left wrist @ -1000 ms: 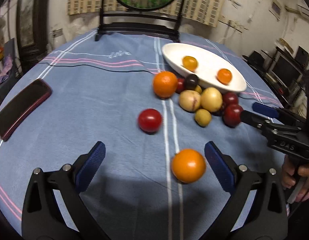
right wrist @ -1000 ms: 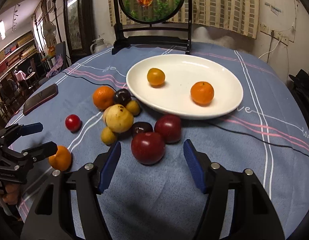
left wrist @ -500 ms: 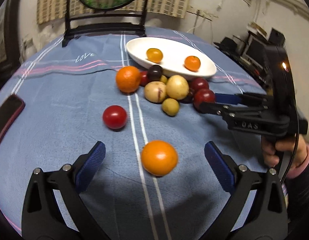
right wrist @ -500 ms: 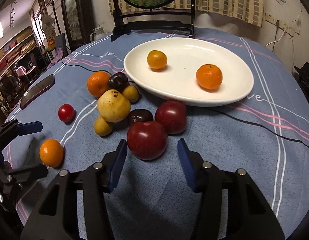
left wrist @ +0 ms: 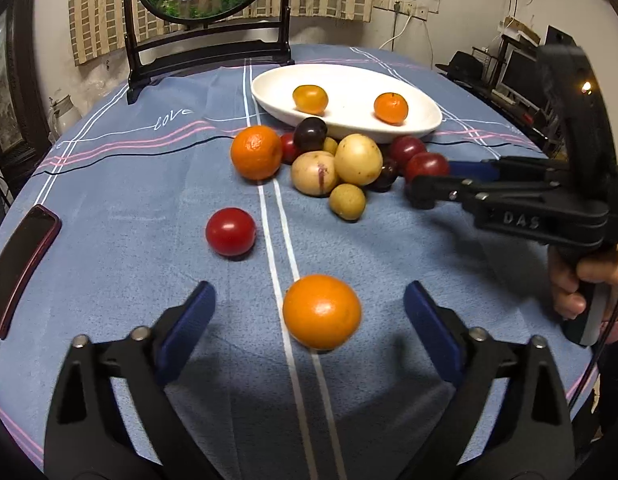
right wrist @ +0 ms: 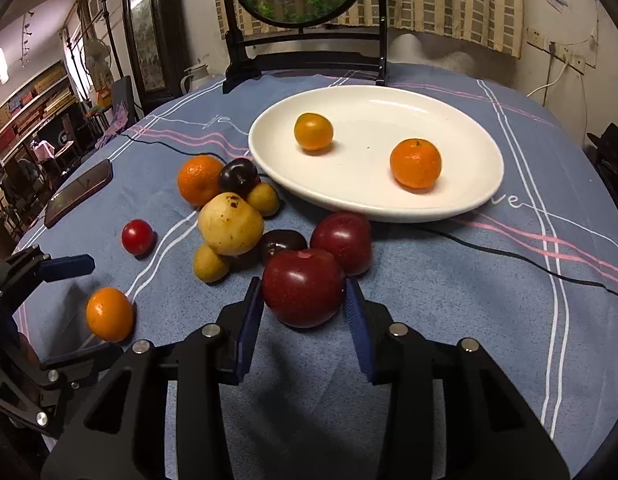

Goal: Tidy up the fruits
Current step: 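Grasp the red apple with the right tool while the left tool grasps an orange, then place the red apple and the orange on the white plate, open both tools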

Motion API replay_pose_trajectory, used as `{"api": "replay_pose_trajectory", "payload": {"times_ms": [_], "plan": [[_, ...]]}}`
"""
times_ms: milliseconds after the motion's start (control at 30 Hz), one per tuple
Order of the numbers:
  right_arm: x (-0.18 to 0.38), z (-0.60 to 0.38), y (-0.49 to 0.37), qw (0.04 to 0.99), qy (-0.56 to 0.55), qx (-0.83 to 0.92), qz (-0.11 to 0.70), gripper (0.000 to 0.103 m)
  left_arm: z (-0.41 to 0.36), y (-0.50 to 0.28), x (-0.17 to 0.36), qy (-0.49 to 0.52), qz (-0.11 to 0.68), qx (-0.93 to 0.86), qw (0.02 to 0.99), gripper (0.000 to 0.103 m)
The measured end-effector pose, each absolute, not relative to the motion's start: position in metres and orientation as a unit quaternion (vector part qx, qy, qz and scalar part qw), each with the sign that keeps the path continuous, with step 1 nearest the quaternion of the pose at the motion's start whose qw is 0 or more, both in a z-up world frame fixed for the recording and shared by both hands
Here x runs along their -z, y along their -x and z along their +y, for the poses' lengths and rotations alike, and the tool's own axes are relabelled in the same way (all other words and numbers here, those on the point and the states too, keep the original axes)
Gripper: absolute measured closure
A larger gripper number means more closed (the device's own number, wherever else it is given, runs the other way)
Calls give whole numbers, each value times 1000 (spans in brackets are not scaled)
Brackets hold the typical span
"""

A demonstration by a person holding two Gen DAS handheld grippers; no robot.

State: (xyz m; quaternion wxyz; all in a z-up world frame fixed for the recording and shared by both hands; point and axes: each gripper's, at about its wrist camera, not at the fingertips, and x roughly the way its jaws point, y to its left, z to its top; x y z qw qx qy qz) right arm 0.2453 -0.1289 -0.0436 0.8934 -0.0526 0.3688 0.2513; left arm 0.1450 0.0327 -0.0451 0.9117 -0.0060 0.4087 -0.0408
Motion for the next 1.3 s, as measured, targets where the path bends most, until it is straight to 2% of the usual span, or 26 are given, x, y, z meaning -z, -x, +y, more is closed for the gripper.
{"api": "replay_pose_trajectory", "payload": {"times_ms": [33, 100, 233, 400, 700, 867, 1033, 1133, 1300], "plan": [[44, -130, -245, 894, 52, -250, 369, 61, 32, -146, 46, 2, 413, 33, 910, 20], [45, -129, -244, 893, 54, -250, 371, 61, 32, -146, 49, 0, 419, 29, 907, 34], [45, -129, -245, 893, 55, -248, 372, 61, 30, -146, 50, -5, 425, 29, 905, 41], [46, -130, -245, 893, 54, -247, 374, 61, 25, -144, 54, -10, 436, 43, 899, 63], [46, -133, -245, 893, 52, -245, 374, 61, 24, -144, 47, -11, 435, 50, 899, 63], [26, -146, -250, 901, 13, -249, 355, 61, 25, -166, 6, -17, 407, 81, 910, 63], [-6, -148, -284, 923, 19, -214, 319, 61, 24, -238, -30, -20, 379, 74, 922, 62], [-7, -136, -319, 919, 26, -209, 332, 61, 22, -293, -41, -36, 364, 49, 930, 62], [14, -115, -361, 905, 41, -205, 371, 61, 28, -379, -31, -4, 406, 41, 913, 62]]}}
